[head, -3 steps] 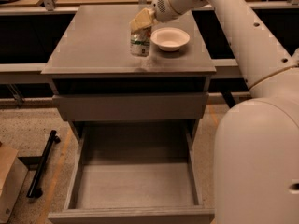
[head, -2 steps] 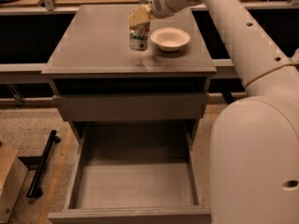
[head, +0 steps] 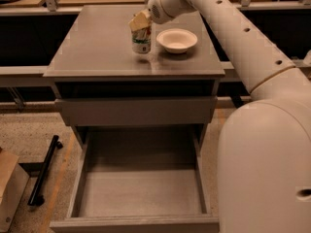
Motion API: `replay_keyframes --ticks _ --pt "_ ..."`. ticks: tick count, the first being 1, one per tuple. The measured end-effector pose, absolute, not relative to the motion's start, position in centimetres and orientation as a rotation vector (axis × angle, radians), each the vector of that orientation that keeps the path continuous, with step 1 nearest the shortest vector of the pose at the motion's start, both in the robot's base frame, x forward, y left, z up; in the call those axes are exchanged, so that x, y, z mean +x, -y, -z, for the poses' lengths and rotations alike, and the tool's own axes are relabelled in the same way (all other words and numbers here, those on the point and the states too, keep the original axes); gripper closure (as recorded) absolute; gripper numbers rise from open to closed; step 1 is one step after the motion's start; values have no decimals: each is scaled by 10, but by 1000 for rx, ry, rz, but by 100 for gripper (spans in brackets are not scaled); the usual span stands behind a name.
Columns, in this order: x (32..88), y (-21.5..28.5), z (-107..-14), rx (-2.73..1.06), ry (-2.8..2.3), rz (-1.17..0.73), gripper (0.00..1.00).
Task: Pick 7up can from middle drawer and place on counter
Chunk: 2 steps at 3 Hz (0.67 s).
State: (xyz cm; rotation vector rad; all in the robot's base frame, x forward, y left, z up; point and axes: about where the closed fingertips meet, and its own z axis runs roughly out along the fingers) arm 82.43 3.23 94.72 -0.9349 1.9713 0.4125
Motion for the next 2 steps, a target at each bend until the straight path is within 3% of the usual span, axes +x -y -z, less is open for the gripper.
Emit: replay_keyframes --ticks 1,2 --pt "822 -40 -933 -969 -1941 -386 12" --pt "821 -45 -927 -977 -1942 -387 0"
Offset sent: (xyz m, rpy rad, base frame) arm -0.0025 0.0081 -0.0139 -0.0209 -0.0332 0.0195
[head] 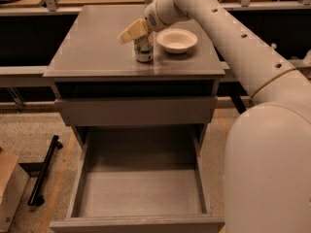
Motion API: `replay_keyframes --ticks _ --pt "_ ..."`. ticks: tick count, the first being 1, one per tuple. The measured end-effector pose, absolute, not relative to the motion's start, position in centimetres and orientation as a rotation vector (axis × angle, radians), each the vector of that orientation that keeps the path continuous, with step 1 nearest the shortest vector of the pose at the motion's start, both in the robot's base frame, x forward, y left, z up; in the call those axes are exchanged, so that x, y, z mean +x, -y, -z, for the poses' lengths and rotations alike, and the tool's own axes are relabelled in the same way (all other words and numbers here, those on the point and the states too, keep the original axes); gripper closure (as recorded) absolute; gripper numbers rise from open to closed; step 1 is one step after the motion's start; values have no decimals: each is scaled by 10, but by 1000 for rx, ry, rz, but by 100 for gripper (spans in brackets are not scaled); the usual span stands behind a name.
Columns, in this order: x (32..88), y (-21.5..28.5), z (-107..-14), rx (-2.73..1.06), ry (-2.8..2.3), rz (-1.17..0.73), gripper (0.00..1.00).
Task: Pick 7up can from middle drawer and place on counter
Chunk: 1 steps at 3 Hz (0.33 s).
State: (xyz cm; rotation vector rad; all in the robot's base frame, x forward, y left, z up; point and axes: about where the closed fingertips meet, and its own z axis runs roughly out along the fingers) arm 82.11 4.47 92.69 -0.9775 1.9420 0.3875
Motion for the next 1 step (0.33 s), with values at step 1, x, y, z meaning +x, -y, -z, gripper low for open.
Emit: replay_keyframes --ticks 1 --pt "821 -45 -927 -978 -1942 -388 0"
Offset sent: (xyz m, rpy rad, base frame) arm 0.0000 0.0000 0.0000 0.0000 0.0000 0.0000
